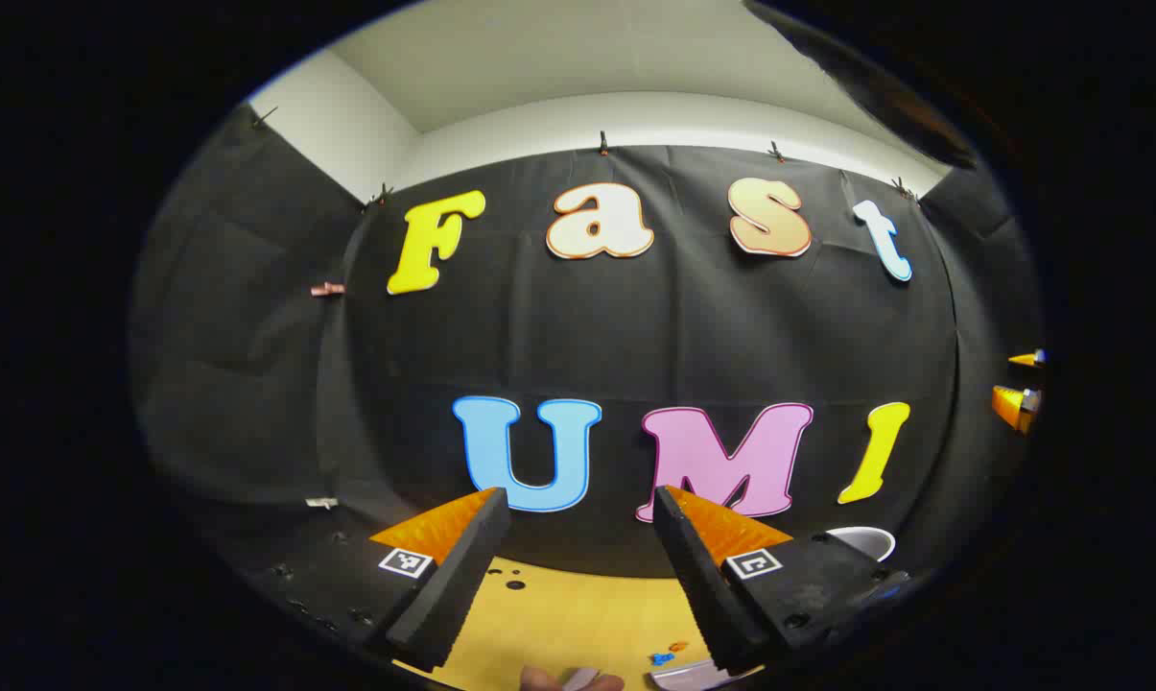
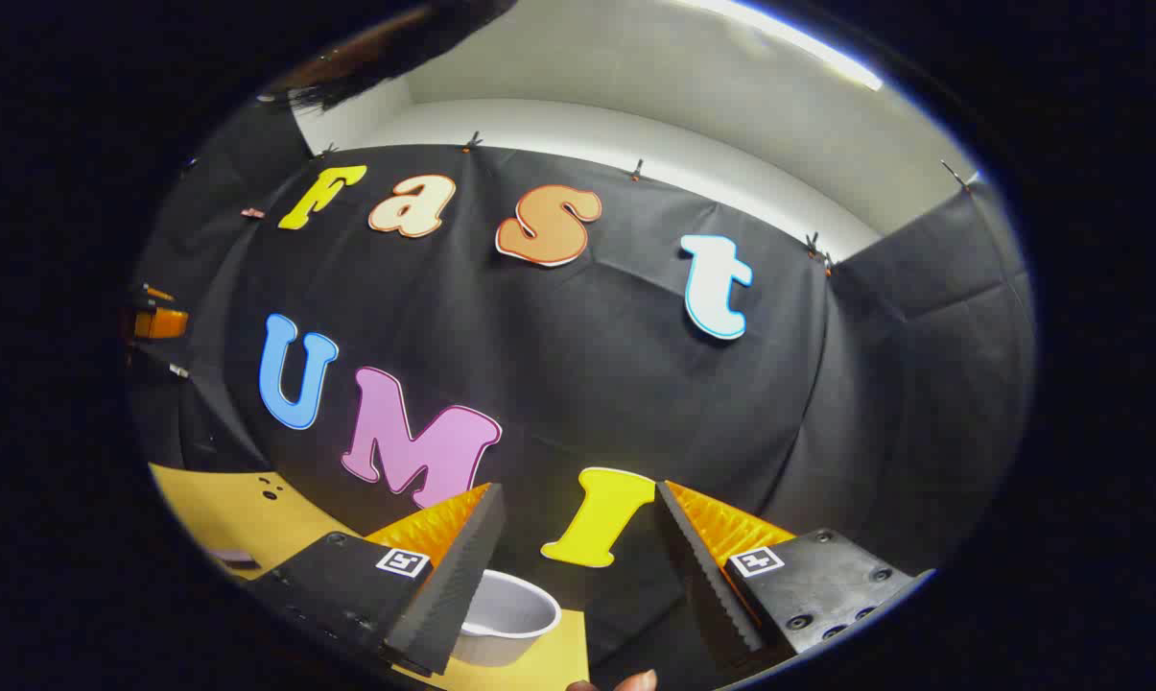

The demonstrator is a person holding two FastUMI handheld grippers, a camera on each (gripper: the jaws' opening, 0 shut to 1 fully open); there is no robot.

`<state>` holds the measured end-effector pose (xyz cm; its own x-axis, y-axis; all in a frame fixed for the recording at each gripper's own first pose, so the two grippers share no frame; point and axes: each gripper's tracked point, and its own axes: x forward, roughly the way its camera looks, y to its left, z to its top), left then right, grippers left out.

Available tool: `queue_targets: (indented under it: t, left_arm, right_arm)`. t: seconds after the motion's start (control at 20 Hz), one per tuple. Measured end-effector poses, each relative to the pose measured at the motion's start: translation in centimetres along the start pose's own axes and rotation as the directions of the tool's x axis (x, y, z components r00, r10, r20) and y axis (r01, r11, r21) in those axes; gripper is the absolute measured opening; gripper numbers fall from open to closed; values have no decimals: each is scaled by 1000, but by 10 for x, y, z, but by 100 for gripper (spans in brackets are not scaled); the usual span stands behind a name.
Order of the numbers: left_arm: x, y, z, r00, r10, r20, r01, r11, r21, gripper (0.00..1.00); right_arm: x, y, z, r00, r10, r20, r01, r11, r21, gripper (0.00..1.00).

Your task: Pick up the small broom and dustpan from the desktop, sweep the trash into the dustpan with the broom, and then empty the trash into the garbage bin.

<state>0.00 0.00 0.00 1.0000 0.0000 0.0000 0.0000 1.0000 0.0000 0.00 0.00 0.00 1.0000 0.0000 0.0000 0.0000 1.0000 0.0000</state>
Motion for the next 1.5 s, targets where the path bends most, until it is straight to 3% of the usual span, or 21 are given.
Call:
queue_targets:
  t: [0.3, 0.5, 0.65, 0.8, 0.9, 0.95, 1.0, 1.1, 1.2, 1.35, 1.5]
  left_arm:
    - [33, 25, -45, 990, -143, -12, 144, 990, 14, 95]
    - [43, 52, -77, 980, -195, -51, 193, 980, -43, 95]
    - [51, 63, -95, 976, -203, -79, 198, 977, -77, 95]
    - [52, 64, -104, 976, -202, -85, 198, 979, -47, 95]
    - [46, 60, -113, 970, -220, -100, 220, 975, -11, 95]
    - [42, 57, -119, 968, -227, -108, 229, 973, 6, 95]
    - [39, 56, -125, 967, -228, -116, 232, 972, 21, 95]
    - [31, 55, -141, 962, -229, -147, 238, 970, 45, 95]
    - [26, 54, -159, 957, -224, -183, 239, 969, 64, 95]
    - [19, 56, -184, 948, -211, -238, 236, 968, 81, 95]
    - [12, 56, -203, 937, -200, -287, 230, 971, 72, 95]
  right_arm:
    - [-30, 63, -11, 995, -89, -49, 95, 987, 132, 97]
    - [-42, 109, -17, 992, -104, -68, 111, 988, 110, 97]
    - [-42, 137, -17, 995, -83, -61, 89, 991, 98, 97]
    - [-41, 161, -32, 996, -27, -81, 34, 996, 79, 97]
    - [-48, 183, -66, 982, 43, -186, -33, 998, 57, 97]
    - [-57, 199, -91, 962, 89, -257, -76, 995, 60, 98]
    - [-69, 216, -119, 930, 140, -340, -125, 990, 65, 97]
    - [-103, 249, -184, 836, 227, -500, -211, 973, 90, 95]
    - [-135, 281, -248, 709, 295, -641, -281, 951, 127, 95]
    - [-178, 316, -333, 494, 364, -789, -334, 918, 215, 90]
    - [-209, 337, -403, 336, 378, -863, -295, 912, 285, 88]
